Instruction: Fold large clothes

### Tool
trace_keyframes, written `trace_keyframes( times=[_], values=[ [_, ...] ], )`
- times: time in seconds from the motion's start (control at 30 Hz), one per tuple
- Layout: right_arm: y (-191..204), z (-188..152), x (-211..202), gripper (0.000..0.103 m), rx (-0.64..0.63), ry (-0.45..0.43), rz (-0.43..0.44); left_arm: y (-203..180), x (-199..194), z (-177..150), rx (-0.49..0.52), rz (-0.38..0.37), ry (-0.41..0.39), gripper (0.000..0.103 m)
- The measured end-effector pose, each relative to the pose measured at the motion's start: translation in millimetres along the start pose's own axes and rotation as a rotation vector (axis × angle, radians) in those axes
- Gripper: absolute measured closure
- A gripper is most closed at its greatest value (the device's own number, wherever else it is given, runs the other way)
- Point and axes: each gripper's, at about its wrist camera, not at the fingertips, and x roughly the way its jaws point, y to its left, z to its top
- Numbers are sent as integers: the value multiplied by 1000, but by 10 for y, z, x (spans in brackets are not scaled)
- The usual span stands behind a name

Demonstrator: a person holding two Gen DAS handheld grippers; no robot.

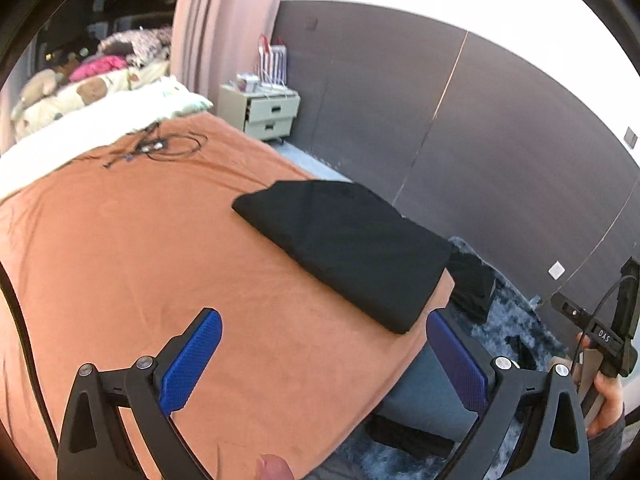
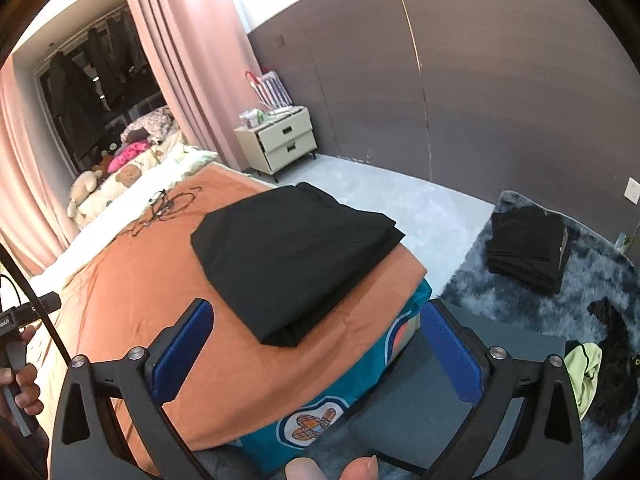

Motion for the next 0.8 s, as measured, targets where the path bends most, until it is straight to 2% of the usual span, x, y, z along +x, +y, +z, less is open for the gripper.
trace_keyframes(
  times=[0.33, 0.53, 0.8],
  values=[
    [70, -412, -608, 0, -81, -55, 65, -79, -905, -572, -1, 39, -104, 0],
    [23, -645, -825, 0, -89, -71, 116, -63, -1344, -931, 10, 71, -143, 0],
    [105, -898, -961, 0, -158, -34, 178, 42, -1890, -1453, 28, 176, -230, 0]
  ],
)
